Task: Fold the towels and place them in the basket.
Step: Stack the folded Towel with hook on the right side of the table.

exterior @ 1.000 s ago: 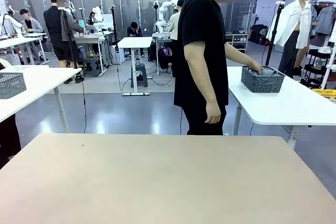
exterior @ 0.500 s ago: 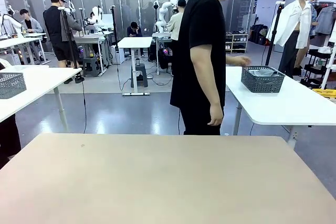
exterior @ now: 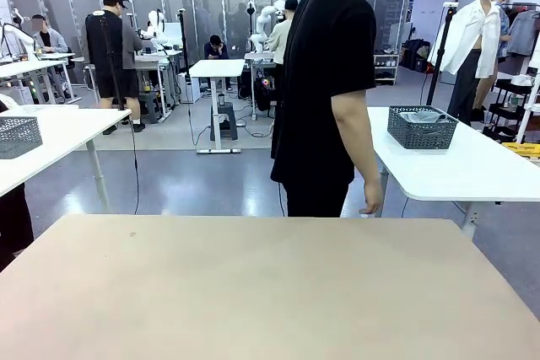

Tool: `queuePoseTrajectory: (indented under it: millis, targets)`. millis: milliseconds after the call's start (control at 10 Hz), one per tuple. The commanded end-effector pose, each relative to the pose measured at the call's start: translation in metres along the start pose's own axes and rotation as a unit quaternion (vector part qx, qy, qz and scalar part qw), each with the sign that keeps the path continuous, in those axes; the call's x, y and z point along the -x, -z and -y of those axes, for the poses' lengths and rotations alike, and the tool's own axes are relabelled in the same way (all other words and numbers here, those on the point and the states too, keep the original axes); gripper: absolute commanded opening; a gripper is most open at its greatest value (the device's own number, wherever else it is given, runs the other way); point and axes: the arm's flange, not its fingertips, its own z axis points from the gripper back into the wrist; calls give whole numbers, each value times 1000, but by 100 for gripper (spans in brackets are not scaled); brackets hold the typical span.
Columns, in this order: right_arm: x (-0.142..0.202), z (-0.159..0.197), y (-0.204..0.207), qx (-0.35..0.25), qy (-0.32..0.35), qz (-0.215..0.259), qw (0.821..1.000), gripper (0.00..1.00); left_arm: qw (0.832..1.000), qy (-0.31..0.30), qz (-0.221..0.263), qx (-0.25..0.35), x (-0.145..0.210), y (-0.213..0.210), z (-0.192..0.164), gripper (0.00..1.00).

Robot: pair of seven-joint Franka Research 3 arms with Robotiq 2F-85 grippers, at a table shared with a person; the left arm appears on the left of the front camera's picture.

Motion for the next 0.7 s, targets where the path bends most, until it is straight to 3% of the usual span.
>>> queuePoseTrajectory:
  millis: [0,600]
  targets:
    - [1,0,0,4,8,-1,1000,100,1000,1,7,0,5,-7,4,100]
    - [1,0,0,4,8,-1,1000,100,1000,1,7,0,5,-7,4,100]
